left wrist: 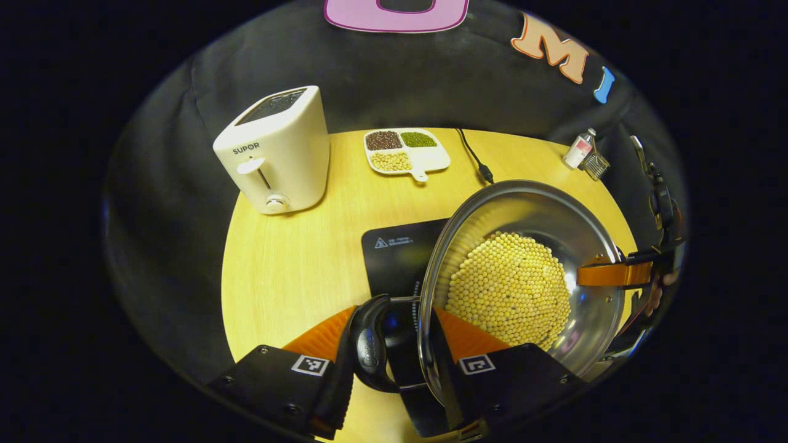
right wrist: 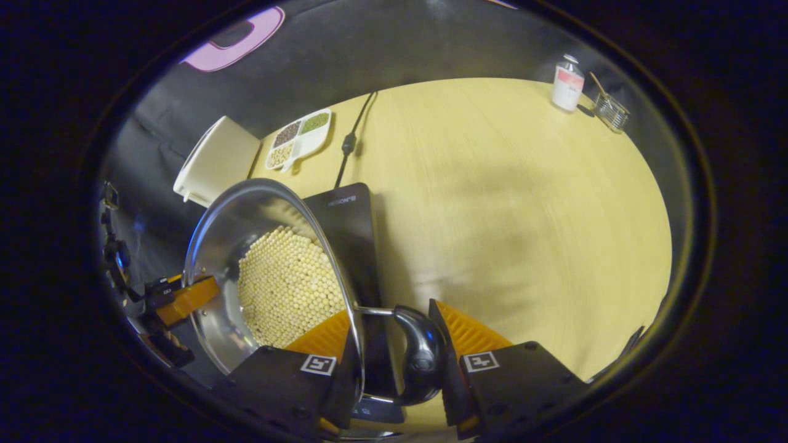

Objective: First push the handle of the pot to place it horizontally, then grasp the pot with both hands and set it on the induction cooktop.

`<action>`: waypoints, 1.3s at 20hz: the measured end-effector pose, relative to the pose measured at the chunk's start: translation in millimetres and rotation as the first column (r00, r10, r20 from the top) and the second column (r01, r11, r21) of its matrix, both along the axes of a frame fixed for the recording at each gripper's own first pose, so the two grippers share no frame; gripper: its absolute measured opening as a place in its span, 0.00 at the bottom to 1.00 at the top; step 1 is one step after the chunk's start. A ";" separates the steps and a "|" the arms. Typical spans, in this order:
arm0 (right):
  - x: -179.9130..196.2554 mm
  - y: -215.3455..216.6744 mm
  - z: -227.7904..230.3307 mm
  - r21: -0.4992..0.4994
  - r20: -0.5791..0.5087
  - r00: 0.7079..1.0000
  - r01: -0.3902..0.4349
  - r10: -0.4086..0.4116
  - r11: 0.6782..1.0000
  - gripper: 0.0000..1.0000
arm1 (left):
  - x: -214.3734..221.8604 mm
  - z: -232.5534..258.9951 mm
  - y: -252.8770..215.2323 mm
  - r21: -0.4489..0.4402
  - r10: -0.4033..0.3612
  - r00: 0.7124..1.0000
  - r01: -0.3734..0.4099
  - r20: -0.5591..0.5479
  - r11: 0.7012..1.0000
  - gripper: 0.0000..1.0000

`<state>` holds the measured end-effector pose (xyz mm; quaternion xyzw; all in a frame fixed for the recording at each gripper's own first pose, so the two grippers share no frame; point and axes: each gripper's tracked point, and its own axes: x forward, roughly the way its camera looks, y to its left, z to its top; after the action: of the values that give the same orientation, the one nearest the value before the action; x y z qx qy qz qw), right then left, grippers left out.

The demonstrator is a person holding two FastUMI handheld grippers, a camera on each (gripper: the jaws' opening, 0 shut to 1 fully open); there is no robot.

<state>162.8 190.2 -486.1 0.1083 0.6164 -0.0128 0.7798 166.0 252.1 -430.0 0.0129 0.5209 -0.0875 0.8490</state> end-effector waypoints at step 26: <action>-27.0 -151.7 271.6 0.135 0.717 0.697 -0.178 0.028 0.975 0.92 | -101.7 263.9 -165.3 0.062 0.191 0.745 -0.297 0.640 0.953 0.96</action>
<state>135.8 38.5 -214.5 0.1454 0.2713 0.1337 0.9420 64.2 86.8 -166.1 0.0409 0.2112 0.0759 0.9736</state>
